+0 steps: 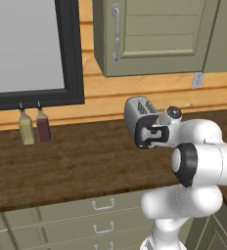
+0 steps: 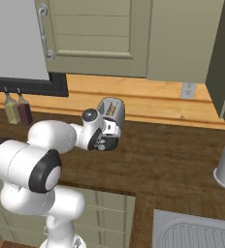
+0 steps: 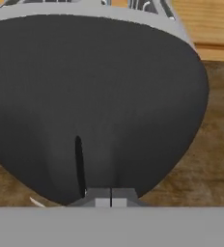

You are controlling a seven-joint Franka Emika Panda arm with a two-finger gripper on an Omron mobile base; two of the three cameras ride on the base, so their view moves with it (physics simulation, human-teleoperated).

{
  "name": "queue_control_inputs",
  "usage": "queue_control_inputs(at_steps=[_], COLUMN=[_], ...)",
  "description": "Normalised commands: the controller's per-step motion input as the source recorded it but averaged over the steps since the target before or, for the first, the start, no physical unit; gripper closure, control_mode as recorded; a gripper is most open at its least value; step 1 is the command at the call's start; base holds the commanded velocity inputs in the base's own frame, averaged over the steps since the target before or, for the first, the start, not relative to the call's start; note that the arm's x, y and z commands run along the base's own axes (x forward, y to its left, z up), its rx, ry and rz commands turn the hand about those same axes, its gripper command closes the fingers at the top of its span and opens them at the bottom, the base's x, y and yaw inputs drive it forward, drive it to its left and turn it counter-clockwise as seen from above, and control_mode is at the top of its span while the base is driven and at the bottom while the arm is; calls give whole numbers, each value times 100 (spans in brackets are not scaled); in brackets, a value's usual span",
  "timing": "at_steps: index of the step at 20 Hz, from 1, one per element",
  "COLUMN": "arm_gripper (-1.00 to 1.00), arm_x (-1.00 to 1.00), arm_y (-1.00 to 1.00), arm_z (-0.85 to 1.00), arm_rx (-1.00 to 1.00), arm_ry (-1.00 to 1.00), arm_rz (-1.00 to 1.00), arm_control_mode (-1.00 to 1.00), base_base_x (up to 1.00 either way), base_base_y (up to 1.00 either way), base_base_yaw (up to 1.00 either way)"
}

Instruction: Start the toaster. Once the lever pops up, take the bread to the plate on the dining counter.

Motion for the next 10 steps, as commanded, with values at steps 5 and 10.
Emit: queue_control_inputs(at_steps=[5,10], arm_gripper=[100,100], arm_x=[-35,-35], arm_y=[0,6], arm_z=[68,78], arm_rx=[0,-3], arm_ry=[-7,-1], arm_rz=[0,-1], arm_control_mode=[-100,-100], base_base_x=[0,0], base_base_y=[0,0], base_base_yaw=[0,0])
